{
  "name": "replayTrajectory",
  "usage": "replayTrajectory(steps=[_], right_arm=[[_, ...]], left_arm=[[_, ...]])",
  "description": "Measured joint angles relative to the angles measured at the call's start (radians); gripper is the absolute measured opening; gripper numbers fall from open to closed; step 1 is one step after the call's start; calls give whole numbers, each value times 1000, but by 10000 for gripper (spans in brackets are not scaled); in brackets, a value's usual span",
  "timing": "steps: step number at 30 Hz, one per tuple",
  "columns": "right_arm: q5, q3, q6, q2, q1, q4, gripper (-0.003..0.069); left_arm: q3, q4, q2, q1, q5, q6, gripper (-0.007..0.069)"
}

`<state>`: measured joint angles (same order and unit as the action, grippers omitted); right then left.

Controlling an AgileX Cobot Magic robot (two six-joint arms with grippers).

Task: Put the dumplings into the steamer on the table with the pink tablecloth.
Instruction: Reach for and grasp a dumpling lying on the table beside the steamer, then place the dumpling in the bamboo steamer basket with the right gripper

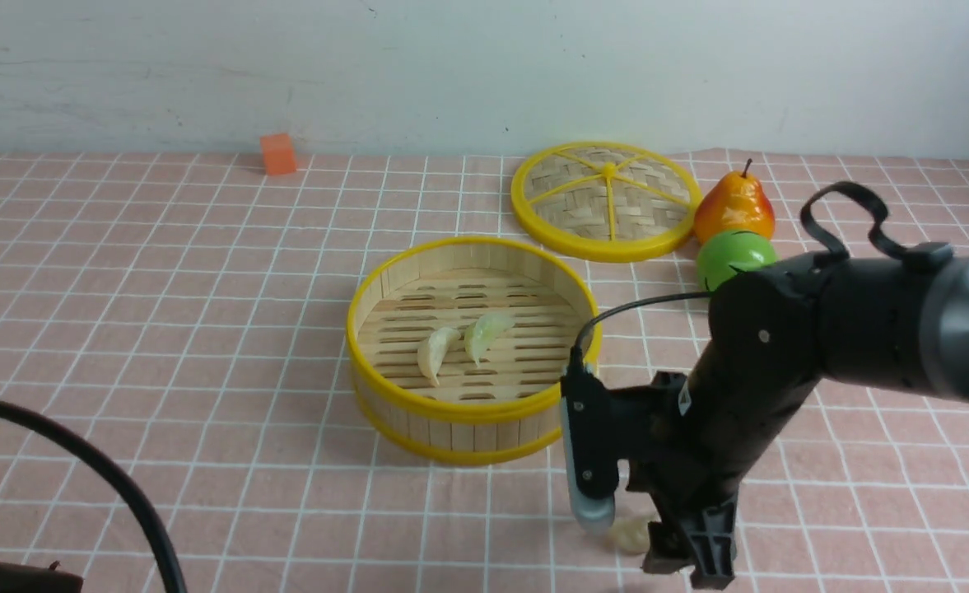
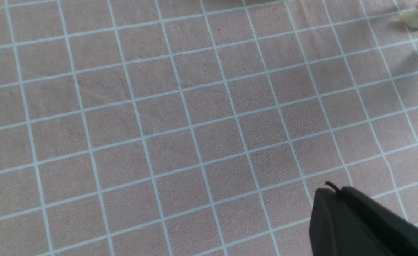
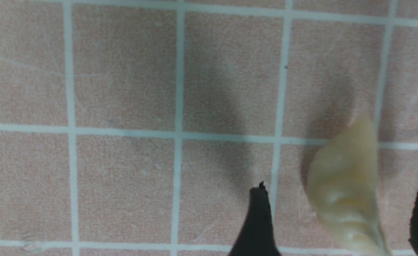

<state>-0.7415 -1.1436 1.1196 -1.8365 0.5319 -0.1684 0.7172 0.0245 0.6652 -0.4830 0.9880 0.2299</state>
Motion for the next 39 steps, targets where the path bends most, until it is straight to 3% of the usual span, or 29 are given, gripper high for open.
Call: replayTrajectory(steps=[2, 6, 8, 9, 15, 25, 39], right_arm=[[0, 0, 17, -18, 1, 5, 508], [-3, 0, 21, -32, 1, 11, 380], [-5, -9, 20, -31, 1, 12, 210], [-12, -24, 11, -26, 3, 13, 171], [-78, -192, -158, 5, 31, 17, 190], [-87, -635, -692, -147, 44, -57, 190], [-185, -742, -747, -398, 46, -47, 207]], left_arm=[[-5, 0, 0, 0, -2, 0, -13], [-7, 0, 0, 0, -7, 0, -13], [-8, -1, 0, 0, -12, 0, -13], [-8, -1, 0, 0, -17, 0, -13], [-8, -1, -1, 0, -26, 0, -13], [-8, -1, -1, 0, -49, 0, -13], [-9, -4, -1, 0, -41, 0, -13]])
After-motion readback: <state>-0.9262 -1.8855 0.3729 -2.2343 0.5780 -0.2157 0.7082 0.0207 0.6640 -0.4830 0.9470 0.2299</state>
